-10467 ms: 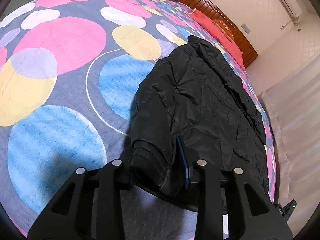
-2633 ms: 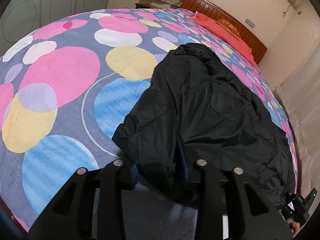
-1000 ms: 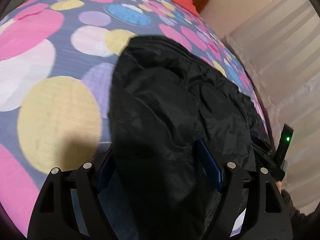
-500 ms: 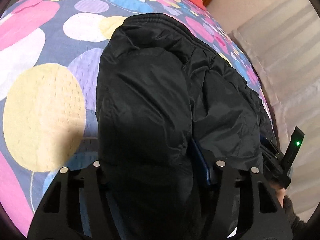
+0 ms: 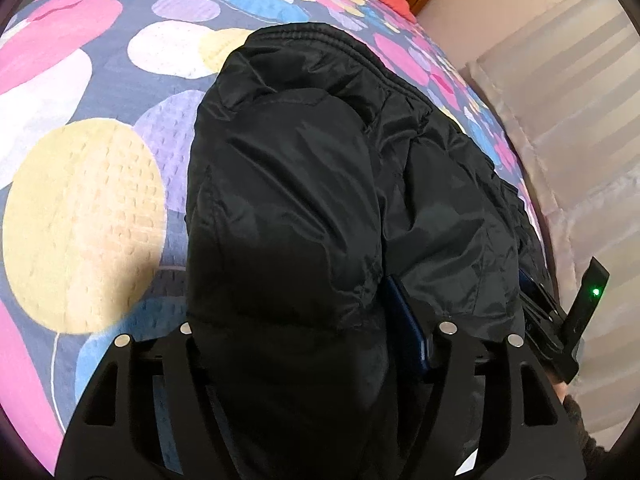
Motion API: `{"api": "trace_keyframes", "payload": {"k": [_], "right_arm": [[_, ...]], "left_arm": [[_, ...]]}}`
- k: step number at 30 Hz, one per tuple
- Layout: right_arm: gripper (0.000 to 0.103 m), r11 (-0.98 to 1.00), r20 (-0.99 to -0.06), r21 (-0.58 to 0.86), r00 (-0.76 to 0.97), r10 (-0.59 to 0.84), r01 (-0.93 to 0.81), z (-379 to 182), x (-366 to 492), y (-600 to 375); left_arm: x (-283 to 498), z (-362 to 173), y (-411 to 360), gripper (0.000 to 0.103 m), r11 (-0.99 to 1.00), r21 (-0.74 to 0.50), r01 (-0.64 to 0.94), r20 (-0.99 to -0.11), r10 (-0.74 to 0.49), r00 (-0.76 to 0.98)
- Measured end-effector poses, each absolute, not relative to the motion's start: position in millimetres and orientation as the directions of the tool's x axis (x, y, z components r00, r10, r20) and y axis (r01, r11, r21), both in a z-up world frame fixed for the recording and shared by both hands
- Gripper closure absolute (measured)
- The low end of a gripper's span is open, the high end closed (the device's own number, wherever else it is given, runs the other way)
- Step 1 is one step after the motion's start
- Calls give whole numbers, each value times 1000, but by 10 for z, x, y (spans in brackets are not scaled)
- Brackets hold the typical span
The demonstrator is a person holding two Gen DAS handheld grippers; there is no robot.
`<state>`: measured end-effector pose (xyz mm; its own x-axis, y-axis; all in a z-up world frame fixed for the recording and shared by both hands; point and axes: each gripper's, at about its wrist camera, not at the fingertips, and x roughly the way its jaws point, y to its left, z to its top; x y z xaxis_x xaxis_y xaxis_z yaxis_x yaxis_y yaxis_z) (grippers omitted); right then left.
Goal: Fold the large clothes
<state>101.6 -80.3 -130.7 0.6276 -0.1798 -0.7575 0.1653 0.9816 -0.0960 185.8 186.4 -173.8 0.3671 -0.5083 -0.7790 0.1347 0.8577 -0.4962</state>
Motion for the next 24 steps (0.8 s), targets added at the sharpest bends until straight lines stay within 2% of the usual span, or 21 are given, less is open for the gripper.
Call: {"api": "trace_keyframes", "payload": {"k": [2, 4, 7, 10, 15, 19, 24], "right_arm": [[49, 981, -756, -99, 629, -182, 165, -1313, 1014, -795], [49, 982, -757, -96, 629, -180, 165, -1315, 1009, -800], [49, 982, -757, -97, 628, -180, 165, -1317, 1009, -799], [49, 982, -757, -93, 629, -178, 166, -1318, 1011, -796], [49, 983, -757, -86, 631, -169, 160, -1279, 1009, -788], [49, 989, -763, -20, 637, -110, 147, -1137, 945, -932], [48, 986, -718, -7, 686, -120, 165, -842, 699, -1287]], "left_arm": [[1815, -1727, 1854, 60, 850, -510, 130, -765, -518, 383], [1774, -1714, 1882, 72, 825, -553, 114, -738, -549, 392], [1698, -1641, 1907, 81, 817, -569, 96, -722, -552, 416], [1597, -1455, 1826, 84, 843, -523, 123, -726, -517, 454], [1467, -1102, 1716, 86, 830, -540, 141, -692, -533, 487], [1342, -807, 1520, 87, 825, -536, 180, -677, -547, 493], [1220, -421, 997, 87, 832, -506, 226, -674, -545, 498]]}}
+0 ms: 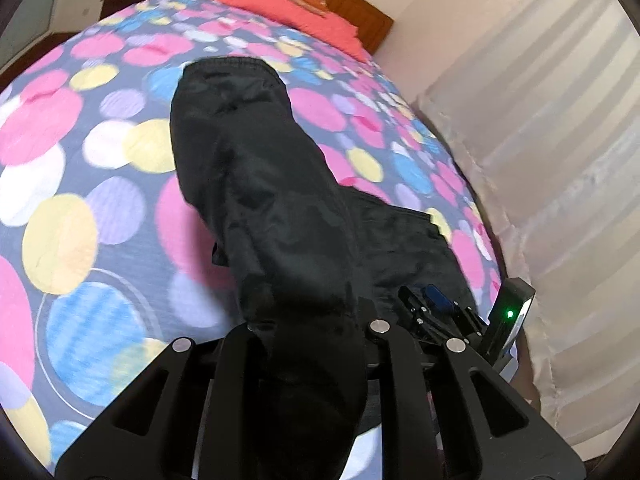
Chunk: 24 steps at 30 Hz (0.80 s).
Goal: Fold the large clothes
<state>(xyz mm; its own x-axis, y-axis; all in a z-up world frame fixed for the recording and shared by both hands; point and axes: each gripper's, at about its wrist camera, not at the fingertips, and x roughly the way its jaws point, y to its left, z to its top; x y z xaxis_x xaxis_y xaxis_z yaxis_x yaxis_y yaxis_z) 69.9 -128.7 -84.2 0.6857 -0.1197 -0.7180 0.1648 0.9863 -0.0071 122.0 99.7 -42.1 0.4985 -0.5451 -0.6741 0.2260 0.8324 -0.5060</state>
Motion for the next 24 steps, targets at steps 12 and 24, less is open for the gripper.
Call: {"api": "trace_keyframes", "payload": {"k": [12, 24], "right_arm": [[44, 958, -703, 7, 683, -200, 288, -697, 248, -2451], [44, 935, -737, 21, 638, -225, 355, -878, 49, -3003]], "left_arm": [[1164, -137, -528, 88, 860, -406, 309, -713, -510, 481], [1238, -865, -1594, 88, 858, -409, 311, -760, -509, 404]]}}
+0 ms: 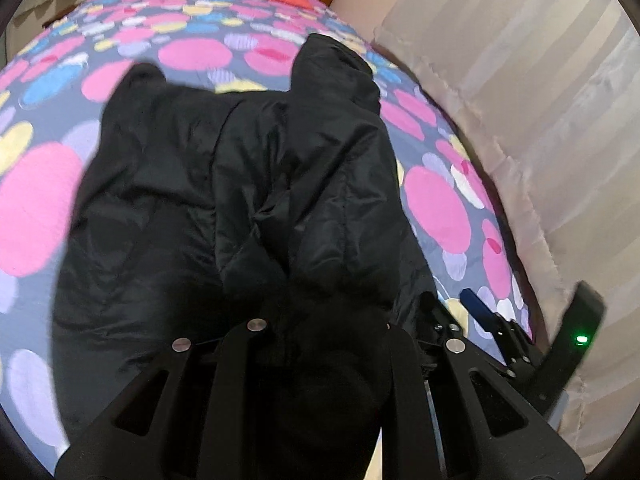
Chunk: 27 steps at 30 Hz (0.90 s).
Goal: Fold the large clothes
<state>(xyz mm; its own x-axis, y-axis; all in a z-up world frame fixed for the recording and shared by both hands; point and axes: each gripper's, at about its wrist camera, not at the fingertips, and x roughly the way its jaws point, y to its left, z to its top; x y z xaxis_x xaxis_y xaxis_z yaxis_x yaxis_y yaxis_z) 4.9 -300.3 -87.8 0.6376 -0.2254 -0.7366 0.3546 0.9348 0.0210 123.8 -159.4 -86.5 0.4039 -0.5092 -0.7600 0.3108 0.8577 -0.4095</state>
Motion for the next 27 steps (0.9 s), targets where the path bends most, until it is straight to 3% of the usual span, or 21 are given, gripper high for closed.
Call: {"api": "trace_keyframes", "payload": {"k": [8, 16, 22, 27], "right_arm": [[44, 930, -745, 34, 629, -221, 367, -932, 57, -3121], [44, 928, -745, 29, 627, -228, 372, -912, 51, -3123], [44, 926, -742, 17, 626, -241, 377, -887, -10, -3098], [44, 924, -737, 8, 627, -252, 381, -853, -63, -3096]], "left_arm": [[1192, -1159, -1889, 88, 884, -319, 341, -774, -451, 444], [1167, -1098, -1846, 87, 882, -324, 341, -769, -456, 449], [1051, -929, -1879, 74, 873, -324, 363, -753, -471, 460], [907, -709, -1865, 56, 848, -349, 398, -719, -515, 466]]}}
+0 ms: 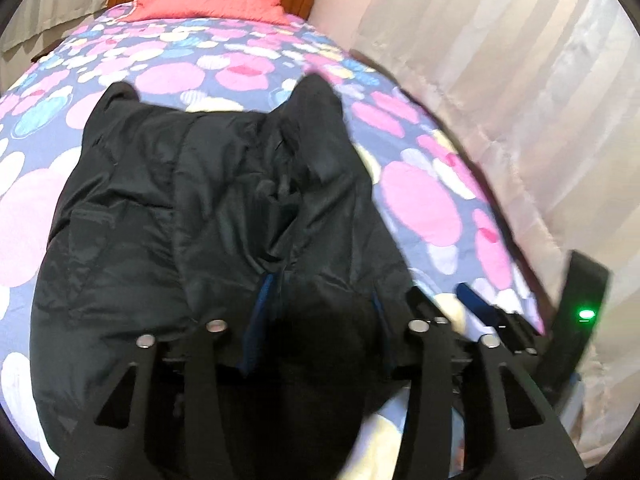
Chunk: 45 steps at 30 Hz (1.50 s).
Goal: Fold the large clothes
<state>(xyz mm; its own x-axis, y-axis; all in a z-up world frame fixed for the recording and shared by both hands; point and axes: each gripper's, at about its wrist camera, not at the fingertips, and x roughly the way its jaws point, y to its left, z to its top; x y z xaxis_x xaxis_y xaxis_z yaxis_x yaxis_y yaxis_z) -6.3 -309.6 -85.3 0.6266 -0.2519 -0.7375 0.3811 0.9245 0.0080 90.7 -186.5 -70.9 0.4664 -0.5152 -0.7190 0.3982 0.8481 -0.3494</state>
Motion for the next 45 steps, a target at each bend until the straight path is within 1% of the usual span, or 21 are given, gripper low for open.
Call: {"api": "trace_keyframes", "payload": {"k": [4, 7, 9, 11, 14, 17, 20, 23, 25, 26, 27, 29, 31, 34, 38, 42, 45], "right_arm": [[44, 925, -732, -2, 630, -260, 380, -805, -110, -3057], [44, 926, -725, -6, 636, -265, 378, -753, -145, -3014], [44, 927, -720, -7, 642, -265, 375, -715, -160, -2979], [44, 930, -715, -9, 647, -264, 368, -675, -161, -2926], [44, 934, -709, -14, 655, -260, 356, -620, -144, -2847], [44, 941, -702, -10, 668, -247, 338, -544, -107, -2738], [44, 947, -694, -6, 681, -236, 321, -472, -54, -2628], [34, 954, -686, -5, 693, -222, 300, -429, 25, -2497], [34, 957, -684, -10, 696, -218, 291, -413, 103, -2395], [33, 958, -684, -9, 697, -215, 287, -409, 129, -2369], [30, 960, -686, 5, 699, -201, 280, -411, 170, -2333], [27, 962, -698, 47, 698, -160, 268, -431, 241, -2304], [27, 962, -718, 91, 686, -116, 258, -474, 330, -2270], [26, 967, -744, 84, 661, -101, 242, -558, 434, -2172], [24, 970, -775, 35, 619, -126, 241, -721, 537, -2078], [24, 965, -784, 59, 610, -114, 256, -818, 554, -2123], [24, 960, -787, 88, 609, -97, 267, -852, 547, -2180]], "left_arm": [[768, -578, -1829, 55, 822, -377, 428, -697, -556, 453], [654, -484, -1713, 54, 821, -360, 443, -677, -556, 481], [583, -426, -1595, 50, 831, -338, 443, -665, -543, 513], [567, -397, -1457, 44, 847, -317, 427, -653, -522, 549], [584, -343, -1179, 41, 871, -307, 385, -638, -488, 596], [686, -387, -808, 37, 897, -318, 308, -629, -442, 639], [781, -465, -506, 36, 916, -321, 240, -639, -397, 659], [876, -581, -230, 35, 923, -337, 188, -655, -373, 657], [930, -672, -96, 35, 925, -344, 163, -668, -364, 649], [961, -731, -41, 34, 923, -352, 154, -674, -364, 643], [971, -764, -2, 34, 921, -359, 149, -677, -367, 638], [1013, -845, 37, 29, 911, -386, 148, -679, -389, 622], [1029, -942, 59, 27, 890, -427, 161, -675, -433, 597], [1056, -1049, 50, 23, 871, -462, 164, -664, -463, 587], [1101, -1128, 12, 22, 858, -482, 176, -657, -487, 575], [1146, -1180, -54, 21, 858, -475, 197, -660, -495, 565], [1173, -1223, -50, 21, 847, -494, 196, -656, -511, 555]]}}
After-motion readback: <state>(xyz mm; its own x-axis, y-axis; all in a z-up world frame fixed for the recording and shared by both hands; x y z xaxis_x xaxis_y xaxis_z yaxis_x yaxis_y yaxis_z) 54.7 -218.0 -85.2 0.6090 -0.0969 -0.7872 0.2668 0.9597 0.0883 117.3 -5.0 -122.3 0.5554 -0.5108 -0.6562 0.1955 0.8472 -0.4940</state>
